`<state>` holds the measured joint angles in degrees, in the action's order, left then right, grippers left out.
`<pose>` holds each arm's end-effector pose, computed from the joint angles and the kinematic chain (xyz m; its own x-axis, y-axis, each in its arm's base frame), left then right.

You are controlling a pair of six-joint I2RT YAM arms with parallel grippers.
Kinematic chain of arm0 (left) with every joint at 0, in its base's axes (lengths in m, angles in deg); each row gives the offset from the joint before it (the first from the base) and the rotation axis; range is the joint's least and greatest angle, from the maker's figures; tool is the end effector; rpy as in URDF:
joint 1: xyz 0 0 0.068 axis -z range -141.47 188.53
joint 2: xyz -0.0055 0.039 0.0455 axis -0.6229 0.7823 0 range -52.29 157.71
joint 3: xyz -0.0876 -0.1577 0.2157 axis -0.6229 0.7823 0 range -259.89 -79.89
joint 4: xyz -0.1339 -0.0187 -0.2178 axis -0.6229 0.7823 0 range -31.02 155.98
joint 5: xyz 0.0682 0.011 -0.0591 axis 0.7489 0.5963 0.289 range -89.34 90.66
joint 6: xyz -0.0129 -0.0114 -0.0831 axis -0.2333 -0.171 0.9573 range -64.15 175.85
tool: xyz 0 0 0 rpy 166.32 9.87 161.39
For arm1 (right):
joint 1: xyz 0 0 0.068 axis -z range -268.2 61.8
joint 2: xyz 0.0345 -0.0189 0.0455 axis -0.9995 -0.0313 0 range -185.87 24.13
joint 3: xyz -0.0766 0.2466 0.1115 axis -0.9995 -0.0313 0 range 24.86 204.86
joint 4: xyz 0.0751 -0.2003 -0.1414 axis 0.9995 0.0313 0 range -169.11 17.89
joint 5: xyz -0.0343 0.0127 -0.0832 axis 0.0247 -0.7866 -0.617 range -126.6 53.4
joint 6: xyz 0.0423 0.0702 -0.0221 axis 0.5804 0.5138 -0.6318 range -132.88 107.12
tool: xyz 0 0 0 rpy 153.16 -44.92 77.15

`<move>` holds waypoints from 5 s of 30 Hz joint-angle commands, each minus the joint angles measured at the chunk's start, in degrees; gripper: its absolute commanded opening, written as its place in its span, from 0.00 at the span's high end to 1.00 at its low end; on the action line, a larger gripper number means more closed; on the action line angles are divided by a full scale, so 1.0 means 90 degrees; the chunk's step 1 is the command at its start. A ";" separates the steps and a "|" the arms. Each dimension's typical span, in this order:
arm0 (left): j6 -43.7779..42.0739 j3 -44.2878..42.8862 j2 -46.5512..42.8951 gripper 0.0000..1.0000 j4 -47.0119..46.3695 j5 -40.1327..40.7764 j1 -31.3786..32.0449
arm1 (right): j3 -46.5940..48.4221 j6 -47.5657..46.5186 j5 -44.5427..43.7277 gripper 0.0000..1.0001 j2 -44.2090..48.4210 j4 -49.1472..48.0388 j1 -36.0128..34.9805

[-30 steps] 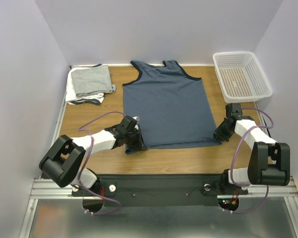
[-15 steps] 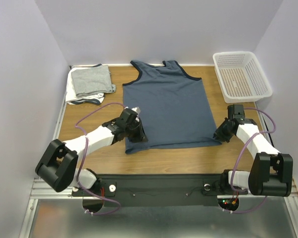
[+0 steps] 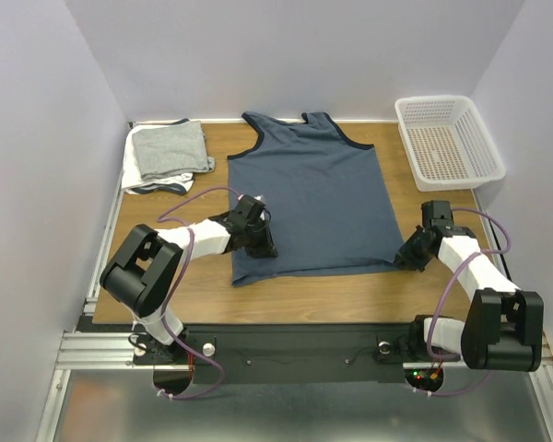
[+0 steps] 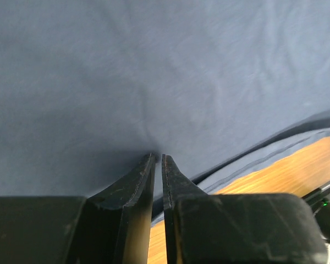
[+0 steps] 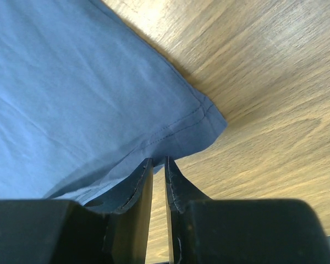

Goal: Fold and stack the tank tops
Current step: Fold the tank top

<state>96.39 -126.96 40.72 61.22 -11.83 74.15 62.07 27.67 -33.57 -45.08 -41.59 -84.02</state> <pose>0.2686 -0.2123 0.1460 -0.9062 -0.1314 -0.4020 0.1275 0.8214 -0.5559 0.2099 -0.0114 0.1533 -0.6744 0.7004 -0.2337 0.6489 0.7133 0.2650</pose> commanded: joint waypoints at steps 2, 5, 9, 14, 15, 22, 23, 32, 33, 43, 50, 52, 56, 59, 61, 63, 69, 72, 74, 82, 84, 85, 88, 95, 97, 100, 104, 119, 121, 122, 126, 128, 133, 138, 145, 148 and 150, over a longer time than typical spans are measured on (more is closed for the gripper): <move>-0.0031 0.0337 -0.0490 0.78 -0.0220 -0.0165 0.0095 | -0.0052 0.0132 0.0025 0.80 0.0180 0.0011 0.0062; -0.0012 0.0591 -0.0676 0.78 -0.0220 -0.0223 0.0164 | -0.0082 0.0210 -0.0004 0.80 0.0258 0.0031 0.0062; -0.0031 0.0884 -0.0998 0.78 -0.0210 -0.0311 0.0271 | -0.0179 0.0347 -0.0072 0.80 0.0366 0.0040 0.0062; -0.0089 0.1206 -0.1223 0.78 -0.0142 -0.0350 0.0359 | -0.0218 0.0416 -0.0073 0.80 0.0483 0.0040 0.0062; -0.0109 0.1235 -0.1281 0.78 -0.0113 -0.0341 0.0369 | -0.0199 0.0416 -0.0082 0.80 0.0493 0.0040 0.0062; -0.0148 0.1470 -0.1565 0.78 0.0083 -0.0302 0.0408 | -0.0043 0.0406 -0.0229 0.80 0.0639 0.0089 0.0062; -0.0148 0.1499 -0.1594 0.78 0.0112 -0.0292 0.0408 | -0.0014 0.0406 -0.0248 0.80 0.0649 0.0089 0.0062; -0.0197 0.0623 -0.2004 0.75 0.0678 0.0330 0.0243 | 0.0542 0.0074 0.0735 0.79 0.0211 -0.0408 0.0043; -0.0274 0.0359 -0.1995 0.71 0.0920 0.0536 0.0136 | 0.0756 0.0064 0.1038 0.79 0.0132 -0.0525 -0.0141; -0.0450 -0.2785 -0.0222 0.58 0.0786 0.1074 -0.2433 | 0.2797 0.0328 -0.1037 0.52 -0.1408 -0.0916 -0.4072; -0.1252 -0.4866 0.1988 0.57 0.1040 0.0335 -0.2892 | 0.4586 -0.0023 -0.1489 0.46 -0.3392 -0.1014 -0.6157; -0.1398 -0.5267 0.2467 0.57 0.1089 -0.0006 -0.3000 | 0.5141 -0.0160 -0.1518 0.46 -0.4015 -0.1024 -0.6626; -0.1515 -0.5561 0.2839 0.57 0.1108 -0.0106 -0.3146 | 0.5816 -0.0287 -0.1625 0.46 -0.4604 -0.0985 -0.7193; -0.1515 -0.5629 0.2946 0.57 0.1128 -0.0135 -0.3244 | 0.6089 -0.0278 -0.1694 0.46 -0.4965 -0.0975 -0.7505; -0.1506 -0.5639 0.2995 0.57 0.1138 -0.0165 -0.3303 | 0.6265 -0.0268 -0.1771 0.46 -0.5218 -0.0898 -0.7700; -0.1496 -0.5630 0.3005 0.57 0.1138 -0.0204 -0.3342 | 0.6363 -0.0248 -0.1869 0.46 -0.5366 -0.0848 -0.7866; -0.1486 -0.5600 0.2976 0.57 0.1099 -0.0262 -0.3391 | 0.6627 -0.0219 -0.2260 0.47 -0.5581 -0.0663 -0.8131; -0.1486 -0.5581 0.2966 0.57 0.1079 -0.0321 -0.3401 | 0.6695 -0.0200 -0.2377 0.47 -0.5689 -0.0595 -0.8219; -0.1486 -0.5571 0.2976 0.57 0.1079 -0.0331 -0.3401 | 0.6715 -0.0200 -0.2397 0.49 -0.5728 -0.0565 -0.8238; -0.1447 -0.5561 0.3005 0.57 0.1030 -0.0409 -0.3410 | 0.6764 -0.0160 -0.2475 0.57 -0.5874 -0.0506 -0.8336; -0.1447 -0.5522 0.3015 0.57 0.1021 -0.0399 -0.3410 | 0.6803 -0.0160 -0.2475 0.57 -0.5923 -0.0497 -0.8365; -0.1447 -0.5503 0.3025 0.57 0.0992 -0.0399 -0.3410 | 0.6813 -0.0160 -0.2475 0.57 -0.5933 -0.0487 -0.8375; -0.1447 -0.5425 0.3034 0.57 0.0972 -0.0409 -0.3410 | 0.6852 -0.0170 -0.2553 0.57 -0.5953 -0.0448 -0.8434; -0.1457 -0.5366 0.3054 0.57 0.0942 -0.0428 -0.3420 | 0.6998 -0.0209 -0.2739 0.57 -0.5991 -0.0341 -0.8570; -0.1467 -0.5366 0.3064 0.57 0.0933 -0.0438 -0.3420 | 0.7056 -0.0209 -0.2758 0.57 -0.6070 -0.0263 -0.8609; -0.1467 -0.5366 0.3073 0.57 0.0933 -0.0458 -0.3420 | 0.7086 -0.0209 -0.2865 0.57 -0.6099 -0.0214 -0.8668; -0.1476 -0.5366 0.3103 0.57 0.0923 -0.0507 -0.3420 | 0.7067 -0.0180 -0.2856 0.57 -0.6187 -0.0165 -0.8658; -0.1213 -0.4763 0.2762 0.58 0.0670 -0.0604 -0.3372 | 0.6082 -0.0101 -0.2827 0.96 -0.5885 -0.0116 -0.8649; -0.1087 -0.4353 0.2383 0.58 0.0475 -0.0527 -0.3304 | 0.5596 -0.0257 -0.2662 0.99 -0.5322 -0.0261 -0.8649; -0.1028 -0.4205 0.2380 0.58 0.0396 -0.0497 -0.3303 | 0.5418 -0.0306 -0.2583 1.00 -0.5318 -0.0359 -0.8649; -0.0657 -0.3494 0.1893 0.57 0.0035 -0.0331 -0.3264 | 0.4441 -0.0463 -0.2134 0.99 -0.4470 -0.0760 -0.8649; -0.0404 -0.3016 0.1619 0.57 -0.0208 -0.0340 -0.3254 | 0.3993 -0.0492 -0.1920 1.00 -0.4051 -0.0857 -0.8649; -0.0226 -0.2310 0.1345 0.54 -0.0844 -0.0457 -0.3215 | 0.3512 -0.0444 -0.1519 1.00 -0.3531 -0.0917 -0.8649; -0.0236 -0.2270 0.1491 0.53 -0.0893 -0.0332 -0.3166 | 0.3531 -0.0414 -0.1420 1.00 -0.3404 -0.0907 -0.8649; -0.0636 -0.3118 0.2280 0.52 -0.0417 -0.0009 -0.3030 | 0.3541 -0.0395 -0.1333 1.00 -0.3277 -0.0907 -0.8649; -0.0851 -0.3568 0.2653 0.52 -0.0259 0.0264 -0.3000 | 0.3551 -0.0375 -0.1284 1.00 -0.3238 -0.0916 -0.8649; -0.0929 -0.3744 0.2761 0.52 -0.0064 0.0372 -0.2991 | 0.3541 -0.0375 -0.1254 1.00 -0.3170 -0.0907 -0.8649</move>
<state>91.34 -156.91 65.03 57.51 -11.92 46.76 93.48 24.22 -46.16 -77.02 -48.06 -161.41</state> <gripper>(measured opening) 0.473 0.022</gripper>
